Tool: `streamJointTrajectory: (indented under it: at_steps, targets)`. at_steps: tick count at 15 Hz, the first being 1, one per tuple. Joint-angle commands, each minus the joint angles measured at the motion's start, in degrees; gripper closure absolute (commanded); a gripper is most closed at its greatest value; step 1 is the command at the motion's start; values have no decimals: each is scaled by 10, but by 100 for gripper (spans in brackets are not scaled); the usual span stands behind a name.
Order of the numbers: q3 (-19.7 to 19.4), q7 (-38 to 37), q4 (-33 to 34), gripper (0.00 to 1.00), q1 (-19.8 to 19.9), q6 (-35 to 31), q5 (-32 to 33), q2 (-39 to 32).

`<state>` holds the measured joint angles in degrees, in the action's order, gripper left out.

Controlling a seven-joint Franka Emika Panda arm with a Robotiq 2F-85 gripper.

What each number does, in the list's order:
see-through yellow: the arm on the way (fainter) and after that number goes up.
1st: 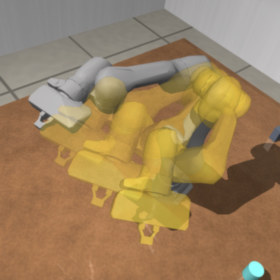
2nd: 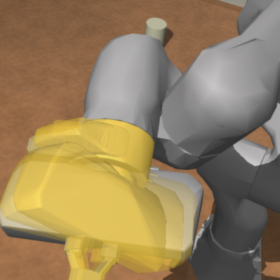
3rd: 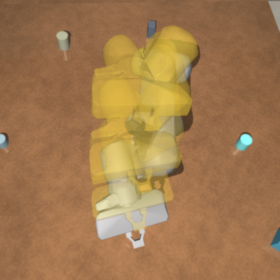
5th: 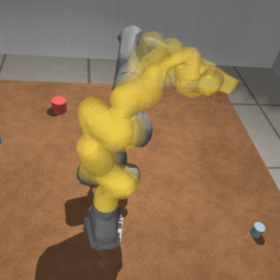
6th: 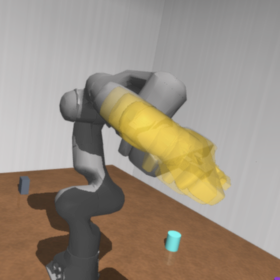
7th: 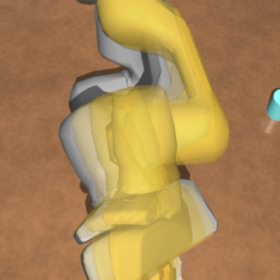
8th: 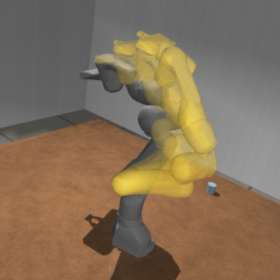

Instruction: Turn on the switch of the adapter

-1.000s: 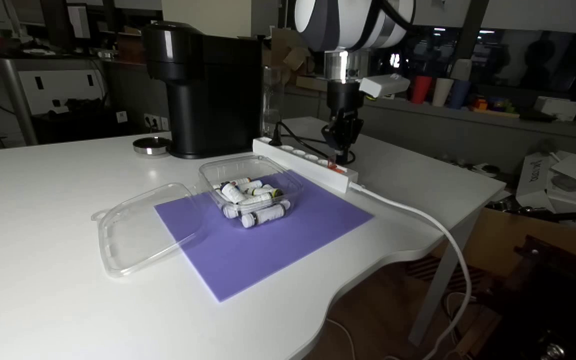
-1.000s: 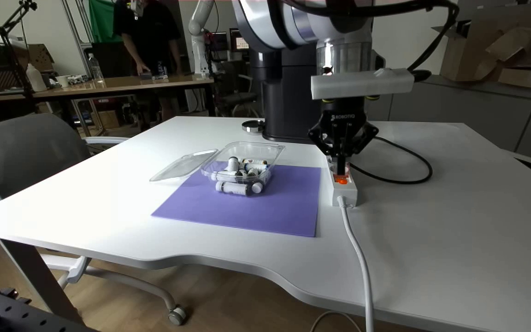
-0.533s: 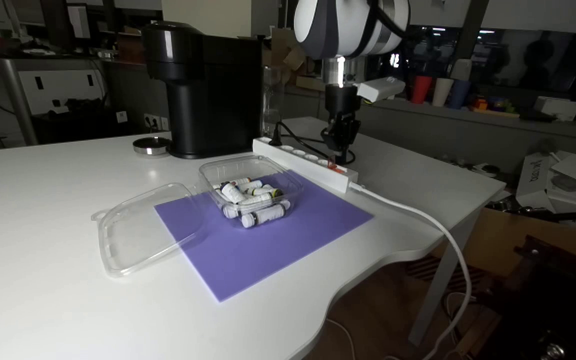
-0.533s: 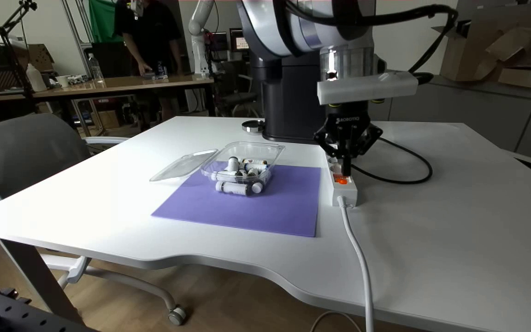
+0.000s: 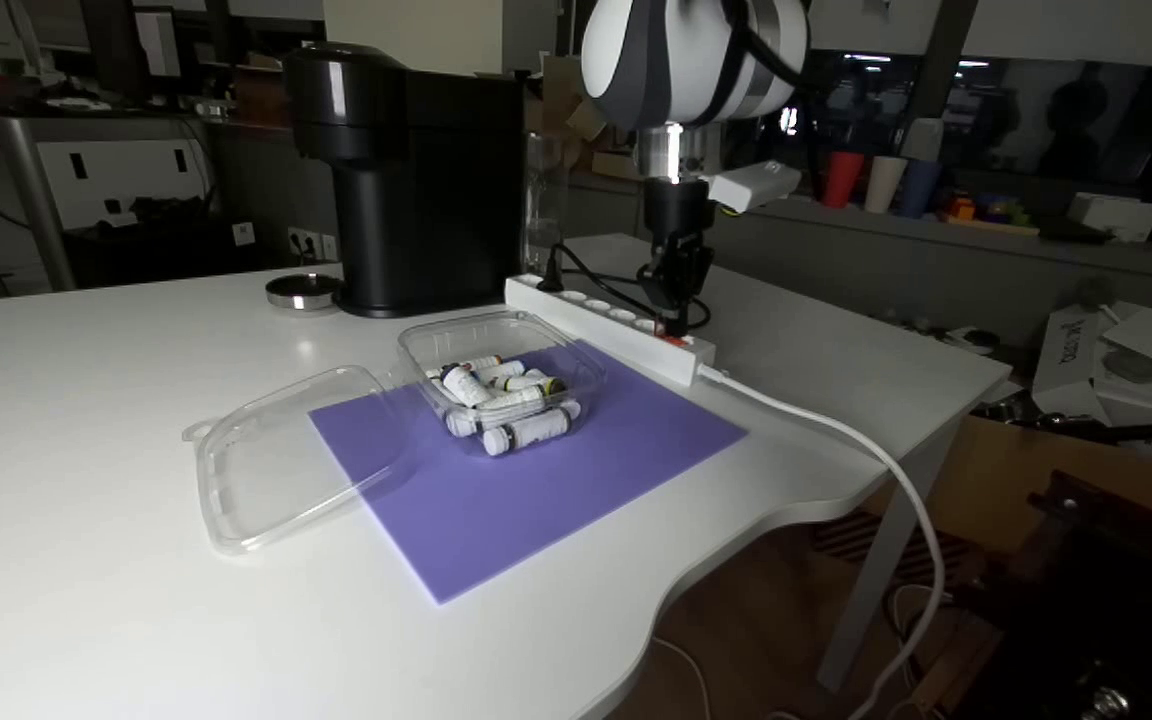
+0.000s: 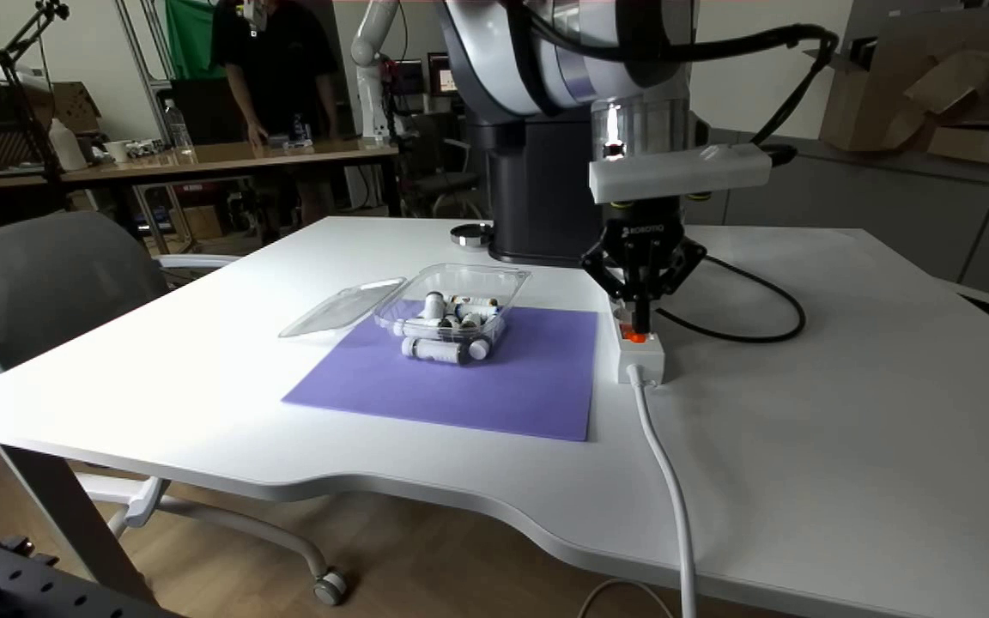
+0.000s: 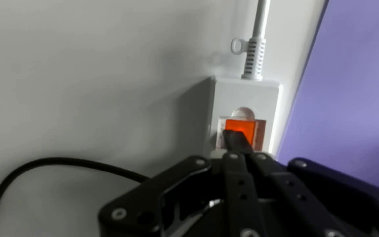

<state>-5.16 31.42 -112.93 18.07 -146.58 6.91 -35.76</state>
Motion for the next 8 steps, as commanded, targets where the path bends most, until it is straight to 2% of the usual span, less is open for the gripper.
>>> streamJointTrajectory:
  at_steps: [1, 8]
  targets:
    - [5, -4, 9, 100, 2, 4, 8, -6]
    - [-27, -119, -21, 100, -44, -54, 27, -16]
